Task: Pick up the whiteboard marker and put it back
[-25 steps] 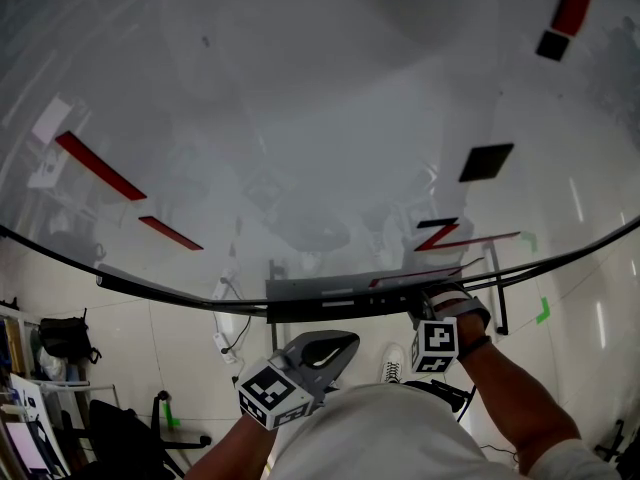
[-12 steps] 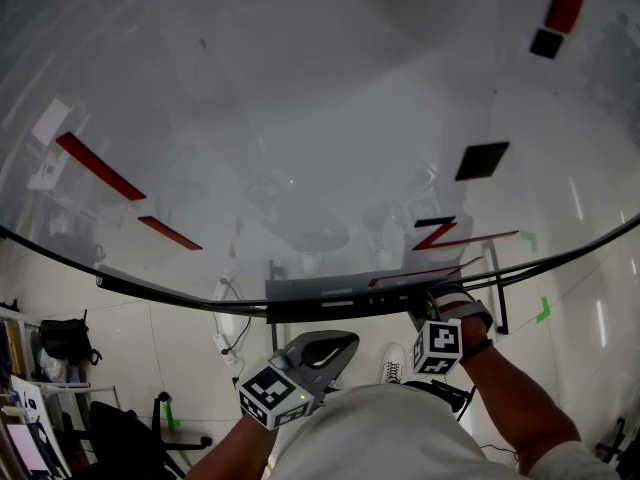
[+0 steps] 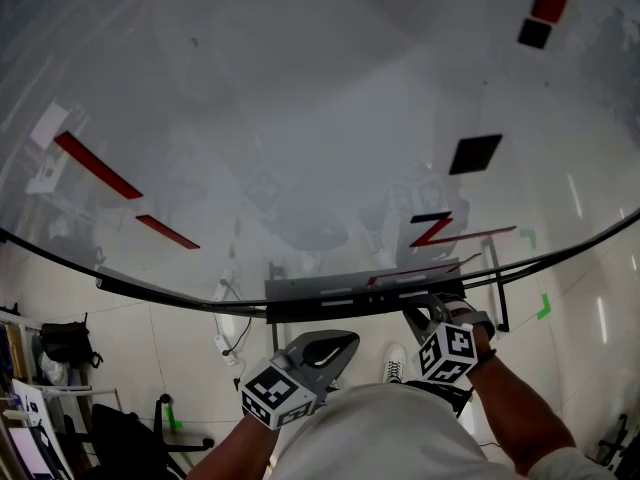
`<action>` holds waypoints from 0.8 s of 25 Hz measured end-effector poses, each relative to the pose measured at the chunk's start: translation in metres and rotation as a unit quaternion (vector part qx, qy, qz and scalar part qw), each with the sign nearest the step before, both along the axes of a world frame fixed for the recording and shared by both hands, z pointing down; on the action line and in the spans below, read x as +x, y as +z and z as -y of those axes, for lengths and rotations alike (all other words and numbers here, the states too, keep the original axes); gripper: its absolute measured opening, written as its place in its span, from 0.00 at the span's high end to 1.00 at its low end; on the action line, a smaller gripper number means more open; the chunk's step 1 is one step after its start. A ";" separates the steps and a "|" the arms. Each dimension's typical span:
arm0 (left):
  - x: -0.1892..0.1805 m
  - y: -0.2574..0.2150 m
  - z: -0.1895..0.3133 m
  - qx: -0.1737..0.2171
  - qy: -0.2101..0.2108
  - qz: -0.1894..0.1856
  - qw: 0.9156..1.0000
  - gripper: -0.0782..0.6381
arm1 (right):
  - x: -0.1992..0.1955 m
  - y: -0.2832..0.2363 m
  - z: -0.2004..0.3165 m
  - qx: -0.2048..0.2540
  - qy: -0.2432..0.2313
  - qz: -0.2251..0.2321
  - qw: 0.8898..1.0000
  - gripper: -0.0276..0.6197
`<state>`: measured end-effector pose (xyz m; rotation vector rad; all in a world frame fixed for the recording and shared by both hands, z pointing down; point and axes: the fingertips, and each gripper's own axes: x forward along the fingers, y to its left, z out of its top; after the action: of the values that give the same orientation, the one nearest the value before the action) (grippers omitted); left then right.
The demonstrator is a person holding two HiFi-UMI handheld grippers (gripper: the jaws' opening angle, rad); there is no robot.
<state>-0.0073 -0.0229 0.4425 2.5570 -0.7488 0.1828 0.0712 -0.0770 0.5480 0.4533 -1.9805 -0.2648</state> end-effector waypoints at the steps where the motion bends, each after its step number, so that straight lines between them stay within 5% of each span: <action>1: 0.000 0.000 0.000 0.000 0.000 0.000 1.000 0.87 | -0.001 -0.006 -0.002 -0.011 0.014 0.024 1.000 0.95; 12: 0.003 0.002 0.002 0.001 -0.003 0.010 1.000 0.87 | -0.007 -0.043 -0.013 -0.052 0.063 0.139 0.987 0.95; 16: 0.000 0.000 0.006 0.010 -0.019 0.017 1.000 0.87 | -0.015 -0.058 -0.017 -0.118 0.089 0.262 0.954 0.95; 20: 0.002 -0.001 0.005 0.009 -0.016 0.014 1.000 0.87 | -0.013 -0.062 -0.022 -0.169 0.120 0.333 0.920 0.95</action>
<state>-0.0058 -0.0276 0.4417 2.5615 -0.8049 0.2025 0.0586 -0.0548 0.4864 0.6047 -2.5311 0.4431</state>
